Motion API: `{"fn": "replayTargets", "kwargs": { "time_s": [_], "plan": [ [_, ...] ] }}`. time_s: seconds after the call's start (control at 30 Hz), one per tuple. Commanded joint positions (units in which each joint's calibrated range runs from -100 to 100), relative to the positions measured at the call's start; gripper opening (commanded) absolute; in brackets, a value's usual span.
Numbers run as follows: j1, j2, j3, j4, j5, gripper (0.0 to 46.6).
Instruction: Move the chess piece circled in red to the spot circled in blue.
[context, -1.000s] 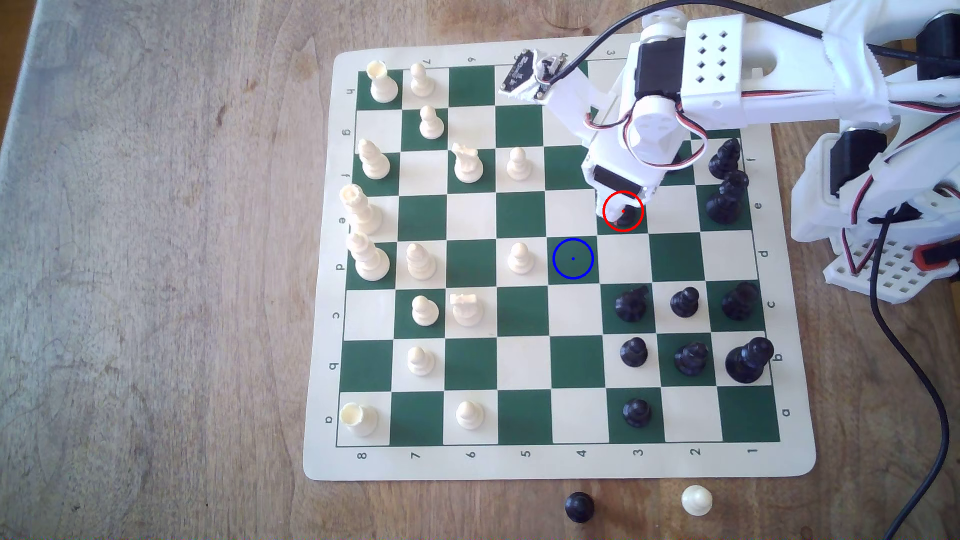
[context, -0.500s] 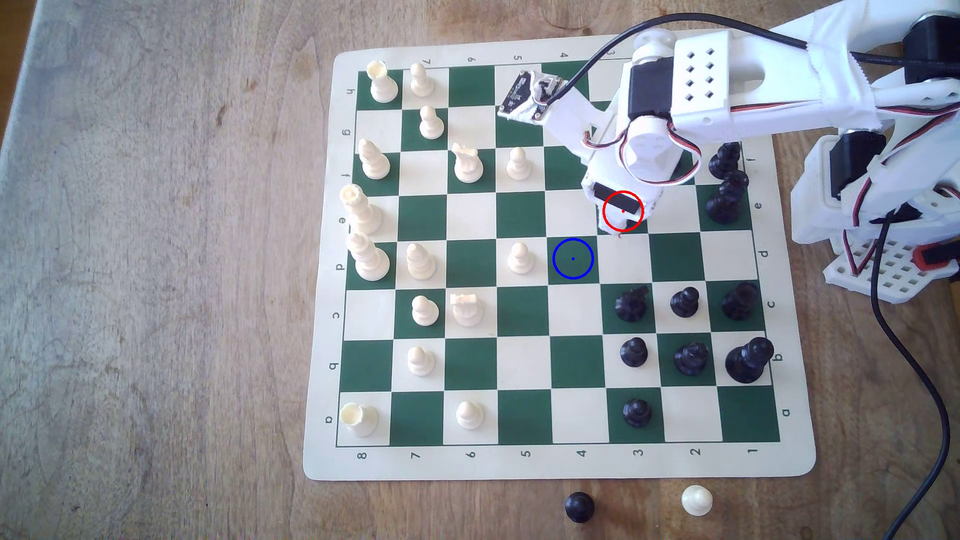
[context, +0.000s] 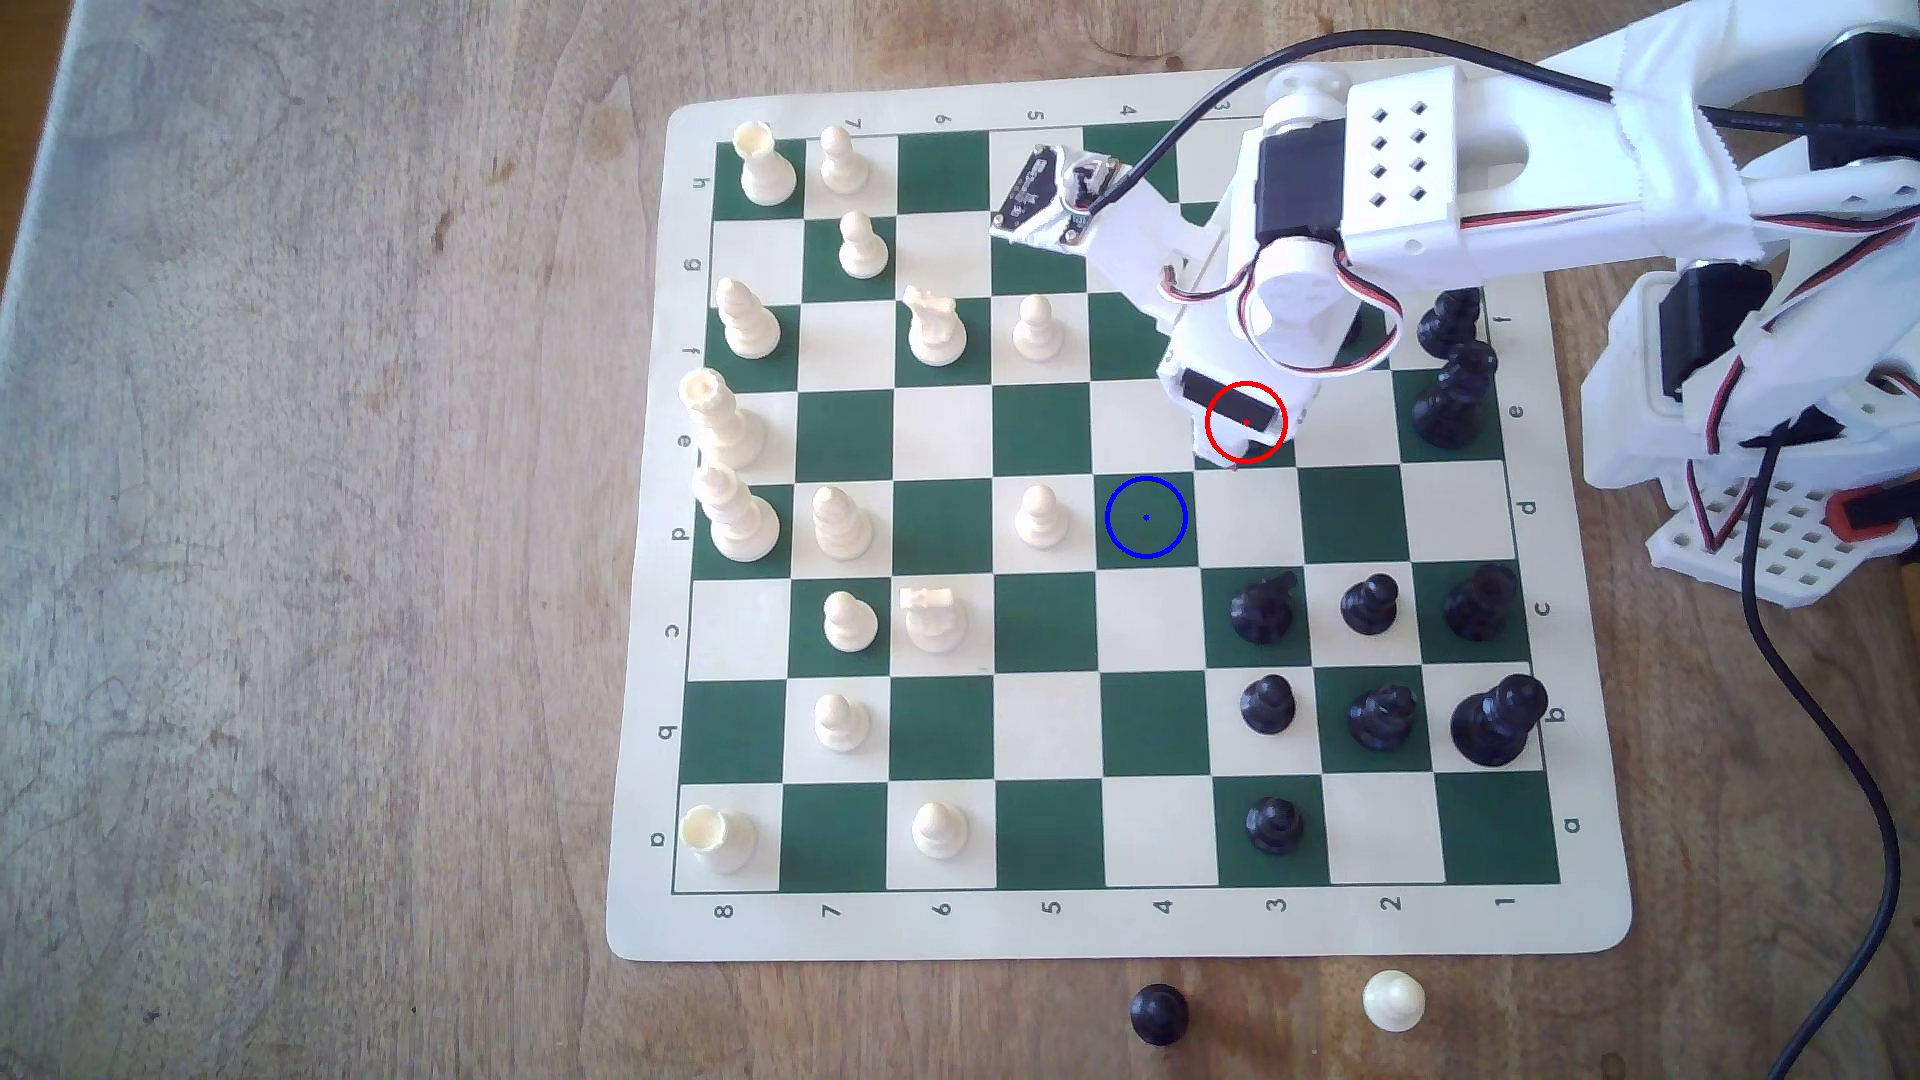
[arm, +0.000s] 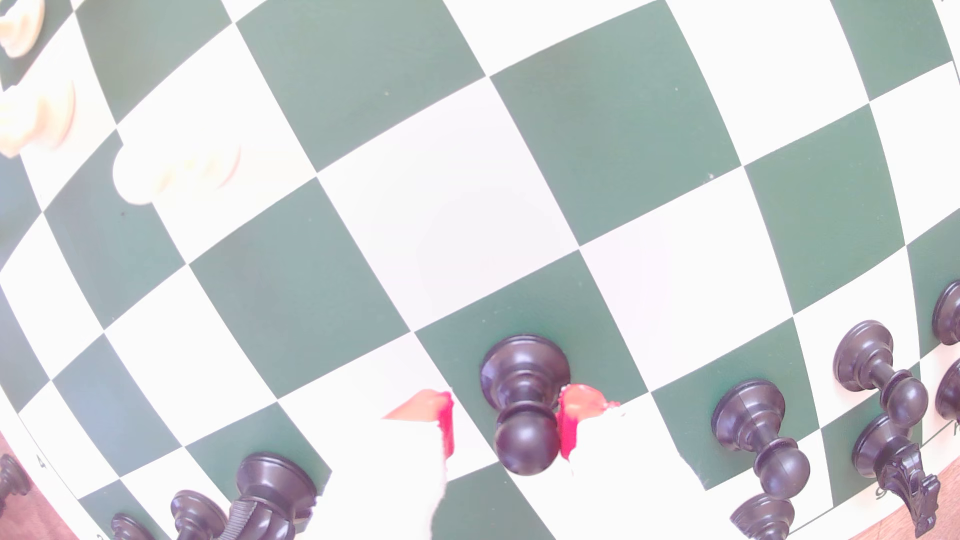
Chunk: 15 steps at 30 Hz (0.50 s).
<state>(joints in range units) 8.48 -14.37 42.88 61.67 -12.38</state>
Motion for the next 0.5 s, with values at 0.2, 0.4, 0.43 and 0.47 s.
{"fn": "replayTargets", "kwargs": {
  "time_s": [0.2, 0.4, 0.43, 0.47],
  "plan": [
    [-0.5, -0.4, 0.3, -0.2, -0.3, 8.7],
    [-0.6, -0.4, 0.4, 0.2, 0.0, 7.1],
    [-0.6, -0.4, 0.4, 0.1, 0.0, 6.7],
    [-0.6, -0.5, 0.4, 0.1, 0.0, 6.4]
  ]
}}
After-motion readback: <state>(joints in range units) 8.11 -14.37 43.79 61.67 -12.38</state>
